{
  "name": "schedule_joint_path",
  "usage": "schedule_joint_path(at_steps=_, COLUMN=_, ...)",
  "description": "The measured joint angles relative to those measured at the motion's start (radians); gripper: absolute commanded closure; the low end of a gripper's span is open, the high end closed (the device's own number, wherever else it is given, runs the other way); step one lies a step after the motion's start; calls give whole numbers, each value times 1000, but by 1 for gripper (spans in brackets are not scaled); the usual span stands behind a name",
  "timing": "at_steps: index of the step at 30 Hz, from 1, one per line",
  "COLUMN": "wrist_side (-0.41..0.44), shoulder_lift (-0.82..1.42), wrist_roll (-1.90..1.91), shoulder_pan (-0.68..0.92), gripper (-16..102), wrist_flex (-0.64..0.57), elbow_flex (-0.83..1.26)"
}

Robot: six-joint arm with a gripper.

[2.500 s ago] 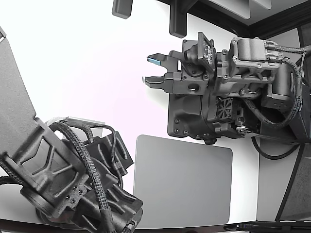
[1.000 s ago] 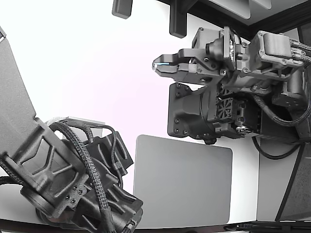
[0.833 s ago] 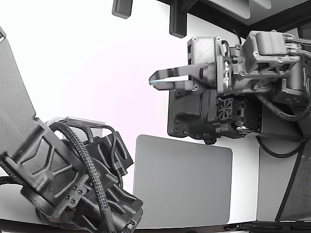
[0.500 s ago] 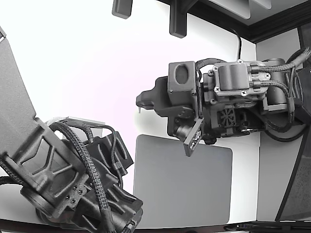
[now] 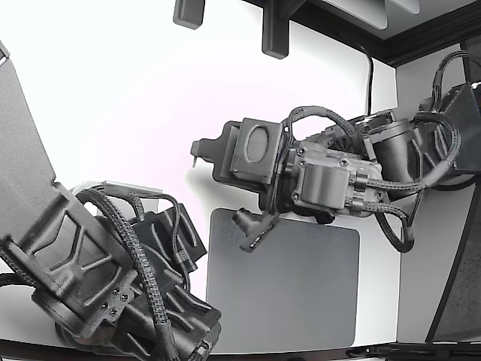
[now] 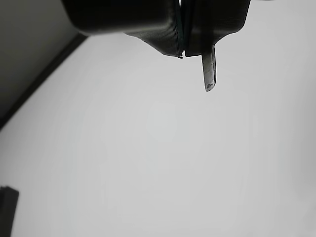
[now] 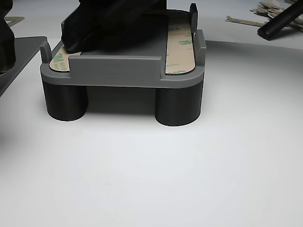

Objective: Peel off protective film from adhesive tape.

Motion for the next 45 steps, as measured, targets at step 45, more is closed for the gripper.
schedule_joint_path(at_steps=45, wrist_side=75, shoulder_lift=-238, wrist_roll=235, shoulder_pan=126, gripper=97, wrist_flex=-94, elbow_flex=-51)
